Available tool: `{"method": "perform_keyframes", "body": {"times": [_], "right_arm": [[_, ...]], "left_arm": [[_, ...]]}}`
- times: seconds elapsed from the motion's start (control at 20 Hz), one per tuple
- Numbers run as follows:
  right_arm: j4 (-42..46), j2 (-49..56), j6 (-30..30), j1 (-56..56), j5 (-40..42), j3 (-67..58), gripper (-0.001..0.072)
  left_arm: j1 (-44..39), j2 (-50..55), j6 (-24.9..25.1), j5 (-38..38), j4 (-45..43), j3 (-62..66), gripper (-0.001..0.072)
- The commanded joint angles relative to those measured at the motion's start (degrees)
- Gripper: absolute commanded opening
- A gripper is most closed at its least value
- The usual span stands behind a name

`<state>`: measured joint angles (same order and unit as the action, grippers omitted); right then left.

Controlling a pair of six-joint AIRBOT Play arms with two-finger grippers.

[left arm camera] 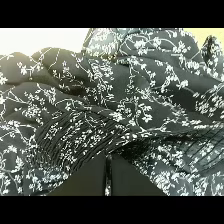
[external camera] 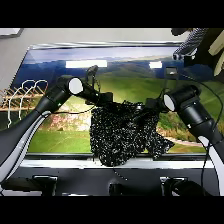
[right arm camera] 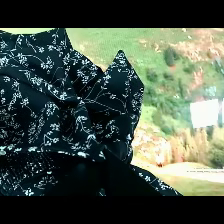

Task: Fold the clothes and pants, and hang the long-sleeved shirts on hangers.

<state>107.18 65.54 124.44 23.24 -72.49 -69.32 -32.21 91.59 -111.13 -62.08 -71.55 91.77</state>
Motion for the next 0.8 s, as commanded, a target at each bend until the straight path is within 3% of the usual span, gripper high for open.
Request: {"method": "perform_keyframes", "body": {"times": [0.0, 0.25, 0.35, 0.6, 0.65, 0.75], "right_arm": [[0.4, -0.9, 0.5, 0.0, -1.5, 0.0, 0.0034], [-0.3, -4.4, 0.7, 0.0, -4.1, 0.0, 0.0034], [-0.5, -4.3, 0.7, 0.0, -3.8, 0.0, 0.0034], [-2.1, -4.2, 1.4, 0.0, -1.2, 0.0, 0.0034], [-2.7, -3.9, 1.3, 0.0, -0.3, 0.0, 0.0034], [-3.8, -2.7, 1.3, 0.0, 1.2, 0.0, 0.0034]], "left_arm": [[-0.3, 0.2, -0.6, 1.1, 0.0, 0.1, 0.0020], [-2.9, 0.2, -0.8, 2.5, -0.3, 0.1, 0.0020], [-2.9, 0.2, -2.5, 3.5, -0.6, 0.1, 0.0020], [-1.3, 0.1, -1.2, 3.7, -0.6, 0.1, 0.0029], [-0.8, 0.0, -1.2, 3.6, -0.6, 0.1, 0.0128], [1.3, -0.6, -1.2, 2.7, -0.4, 0.1, 0.0422]]}}
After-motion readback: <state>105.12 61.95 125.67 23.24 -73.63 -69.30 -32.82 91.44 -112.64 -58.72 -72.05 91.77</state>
